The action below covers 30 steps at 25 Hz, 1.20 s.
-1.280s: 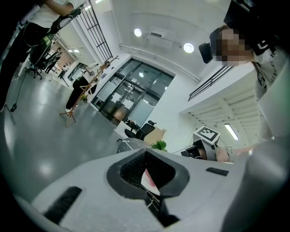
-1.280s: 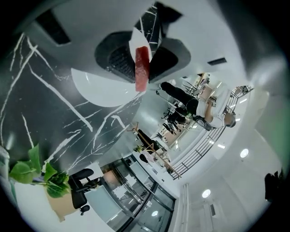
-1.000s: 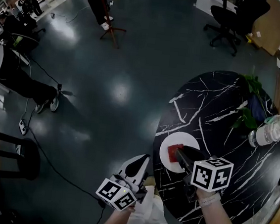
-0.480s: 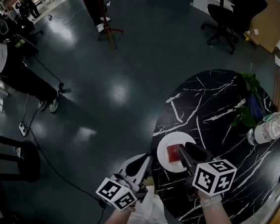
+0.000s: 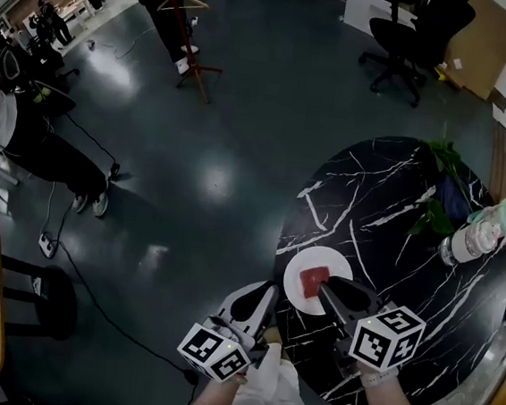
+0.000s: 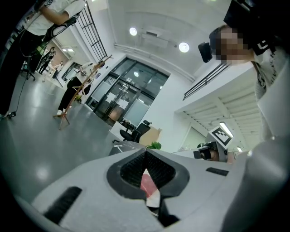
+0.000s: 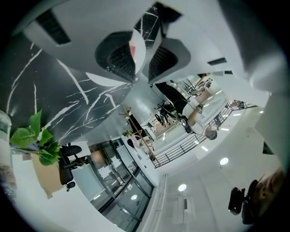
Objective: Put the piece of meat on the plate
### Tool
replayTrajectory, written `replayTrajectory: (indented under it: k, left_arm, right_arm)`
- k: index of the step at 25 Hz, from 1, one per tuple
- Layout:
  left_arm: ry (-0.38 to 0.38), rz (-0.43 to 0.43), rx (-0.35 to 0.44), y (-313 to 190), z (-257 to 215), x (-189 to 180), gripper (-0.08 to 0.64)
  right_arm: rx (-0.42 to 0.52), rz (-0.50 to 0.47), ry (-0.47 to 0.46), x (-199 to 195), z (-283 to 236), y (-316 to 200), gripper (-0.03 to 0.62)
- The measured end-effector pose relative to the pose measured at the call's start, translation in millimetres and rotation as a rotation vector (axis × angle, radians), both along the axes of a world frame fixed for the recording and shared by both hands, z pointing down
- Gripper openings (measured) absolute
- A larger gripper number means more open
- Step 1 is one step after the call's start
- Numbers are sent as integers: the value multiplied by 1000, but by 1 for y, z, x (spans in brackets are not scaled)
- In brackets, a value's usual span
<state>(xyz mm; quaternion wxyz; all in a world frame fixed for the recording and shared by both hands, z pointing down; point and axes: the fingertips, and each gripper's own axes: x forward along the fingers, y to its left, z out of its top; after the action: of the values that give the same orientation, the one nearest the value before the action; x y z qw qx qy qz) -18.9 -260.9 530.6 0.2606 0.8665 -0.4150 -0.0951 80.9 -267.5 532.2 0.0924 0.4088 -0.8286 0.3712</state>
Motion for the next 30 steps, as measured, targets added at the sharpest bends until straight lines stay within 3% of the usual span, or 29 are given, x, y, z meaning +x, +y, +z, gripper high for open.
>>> replayTrajectory:
  k: [8, 20, 25, 30]
  left_arm:
    - [-7, 30, 15, 0, -26, 5, 8]
    - [20, 123, 37, 13, -63, 26, 8]
    - [21, 121, 23, 26, -85, 29, 8]
    - [9, 108, 58, 22, -104, 26, 8]
  right_arm:
    - [9, -57, -8, -9, -21, 25, 57]
    - [26, -5, -50, -5, -66, 47, 21]
    - [28, -34, -41, -17, -78, 62, 12]
    - [60, -30, -71, -23, -96, 59, 12]
